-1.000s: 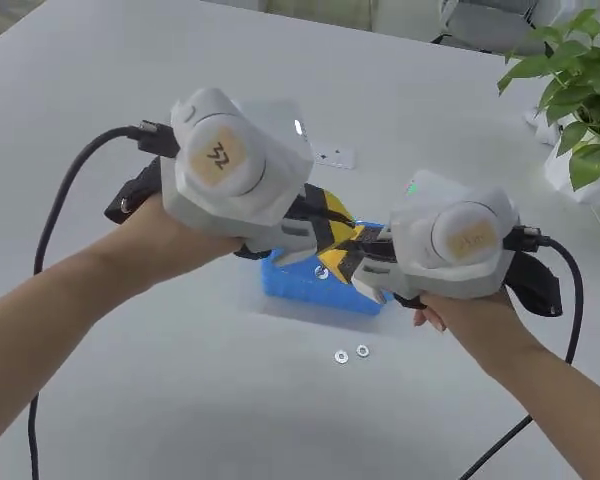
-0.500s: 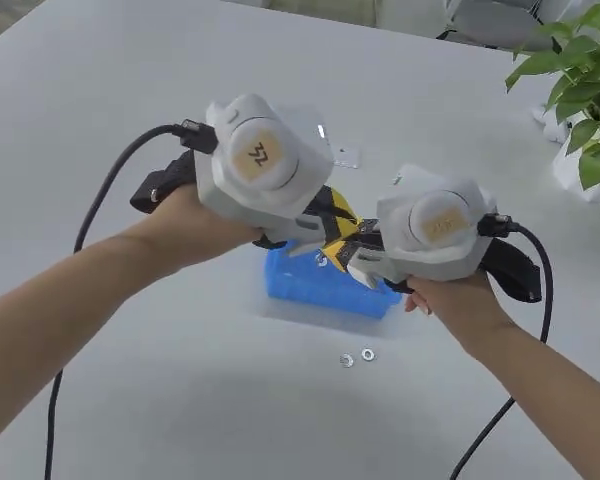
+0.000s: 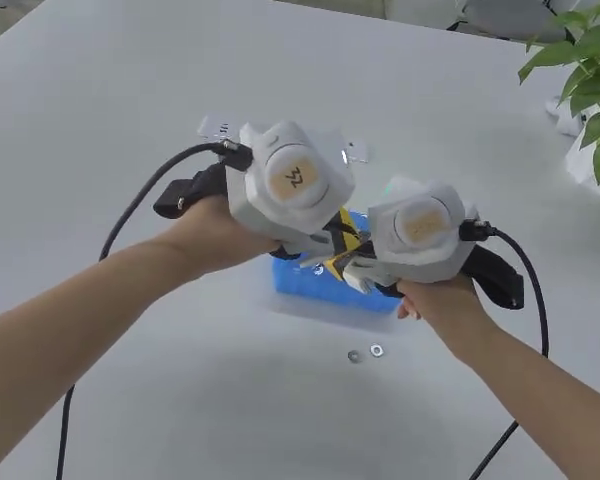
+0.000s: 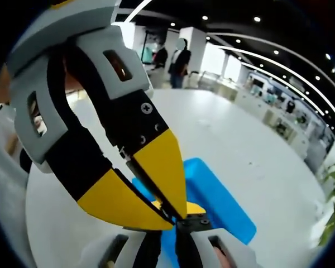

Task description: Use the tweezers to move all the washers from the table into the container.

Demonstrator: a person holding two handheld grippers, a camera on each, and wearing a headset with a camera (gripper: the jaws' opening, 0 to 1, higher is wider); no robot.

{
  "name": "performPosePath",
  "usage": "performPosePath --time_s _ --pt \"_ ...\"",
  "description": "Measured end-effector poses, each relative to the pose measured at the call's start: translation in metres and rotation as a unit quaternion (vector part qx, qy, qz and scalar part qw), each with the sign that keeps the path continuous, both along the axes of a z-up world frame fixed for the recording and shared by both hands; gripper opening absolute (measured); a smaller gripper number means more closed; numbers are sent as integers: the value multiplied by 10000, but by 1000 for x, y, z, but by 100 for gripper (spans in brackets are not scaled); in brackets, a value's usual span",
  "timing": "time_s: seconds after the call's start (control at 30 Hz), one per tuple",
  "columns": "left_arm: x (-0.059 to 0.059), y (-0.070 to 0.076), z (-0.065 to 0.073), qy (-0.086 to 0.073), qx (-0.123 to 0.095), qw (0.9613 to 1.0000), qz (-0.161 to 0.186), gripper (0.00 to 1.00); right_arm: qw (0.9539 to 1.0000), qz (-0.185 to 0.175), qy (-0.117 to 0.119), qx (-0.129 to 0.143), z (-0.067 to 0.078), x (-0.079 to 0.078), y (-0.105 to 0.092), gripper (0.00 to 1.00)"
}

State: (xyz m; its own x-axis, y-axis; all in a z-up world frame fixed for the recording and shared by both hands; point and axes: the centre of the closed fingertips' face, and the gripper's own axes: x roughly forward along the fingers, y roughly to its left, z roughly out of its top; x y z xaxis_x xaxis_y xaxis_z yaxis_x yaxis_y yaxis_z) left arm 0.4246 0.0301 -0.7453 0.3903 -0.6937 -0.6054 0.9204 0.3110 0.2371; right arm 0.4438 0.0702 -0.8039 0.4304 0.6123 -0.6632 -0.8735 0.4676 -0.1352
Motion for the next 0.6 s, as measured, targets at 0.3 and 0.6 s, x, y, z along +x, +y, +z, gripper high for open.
performPosePath --time_s 0.3,0.6 --pt "-2 -3 -11 -52 249 9996 -105 0 10000 -29 73 -19 -9 -2 -3 4" --pt "-1 -2 -15 11 289 9995 -85 0 9996 -65 248 72 -13 -4 -2 4"
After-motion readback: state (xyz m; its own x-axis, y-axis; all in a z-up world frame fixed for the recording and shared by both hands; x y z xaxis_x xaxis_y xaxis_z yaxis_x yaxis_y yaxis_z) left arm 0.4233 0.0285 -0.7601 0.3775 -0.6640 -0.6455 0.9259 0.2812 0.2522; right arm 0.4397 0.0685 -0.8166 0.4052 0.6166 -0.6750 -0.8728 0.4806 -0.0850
